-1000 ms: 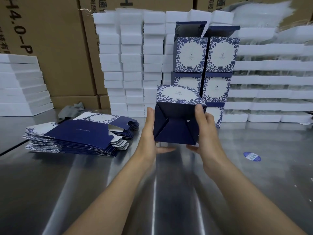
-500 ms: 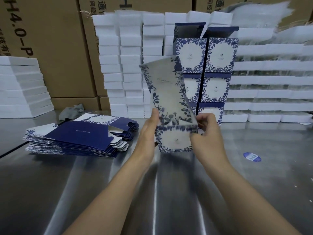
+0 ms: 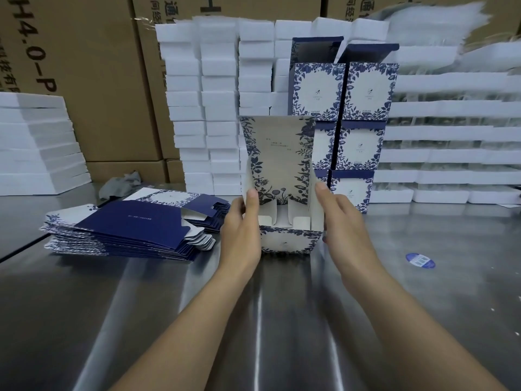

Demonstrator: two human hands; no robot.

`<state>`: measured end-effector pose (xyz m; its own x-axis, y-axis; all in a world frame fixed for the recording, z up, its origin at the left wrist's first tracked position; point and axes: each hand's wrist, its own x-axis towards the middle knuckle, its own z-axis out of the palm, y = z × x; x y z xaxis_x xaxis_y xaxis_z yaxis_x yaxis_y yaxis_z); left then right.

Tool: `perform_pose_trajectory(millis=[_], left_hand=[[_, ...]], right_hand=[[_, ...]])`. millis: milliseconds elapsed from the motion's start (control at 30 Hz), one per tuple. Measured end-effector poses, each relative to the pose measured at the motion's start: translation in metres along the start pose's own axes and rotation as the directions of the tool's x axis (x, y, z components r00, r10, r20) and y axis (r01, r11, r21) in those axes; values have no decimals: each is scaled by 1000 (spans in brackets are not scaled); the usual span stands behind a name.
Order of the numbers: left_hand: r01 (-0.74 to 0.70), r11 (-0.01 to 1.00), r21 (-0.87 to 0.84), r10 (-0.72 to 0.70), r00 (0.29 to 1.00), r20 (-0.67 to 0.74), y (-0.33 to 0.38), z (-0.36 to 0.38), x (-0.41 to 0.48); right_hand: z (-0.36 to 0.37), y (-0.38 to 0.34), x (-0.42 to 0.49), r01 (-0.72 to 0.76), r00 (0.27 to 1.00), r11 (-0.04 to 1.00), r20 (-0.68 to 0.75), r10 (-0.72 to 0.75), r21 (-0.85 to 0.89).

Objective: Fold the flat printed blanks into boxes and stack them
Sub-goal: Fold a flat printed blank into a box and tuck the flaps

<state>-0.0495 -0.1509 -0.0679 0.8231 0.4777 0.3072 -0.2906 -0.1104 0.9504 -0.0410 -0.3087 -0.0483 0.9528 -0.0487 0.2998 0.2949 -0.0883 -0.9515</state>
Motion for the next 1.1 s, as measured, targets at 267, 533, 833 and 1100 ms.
perform_pose_trajectory(millis=[267, 533, 833, 1100], left_hand=[[-239, 899, 367, 250, 968, 20, -2, -3, -3], [-162, 944, 287, 181, 982, -42, -1, -4, 1], [-26, 986, -167, -8, 979, -202, 17, -13, 7], [210, 859, -467, -288, 952, -101, 11, -14, 16]], right_hand=[[-10, -5, 9, 200, 940, 974, -260, -221, -105], [-17, 1, 14, 187, 942, 974, -259, -214, -127], [-18, 8, 21, 63, 982, 989, -185, -38, 131], [-24, 18, 22, 131, 942, 975, -285, -178, -177]])
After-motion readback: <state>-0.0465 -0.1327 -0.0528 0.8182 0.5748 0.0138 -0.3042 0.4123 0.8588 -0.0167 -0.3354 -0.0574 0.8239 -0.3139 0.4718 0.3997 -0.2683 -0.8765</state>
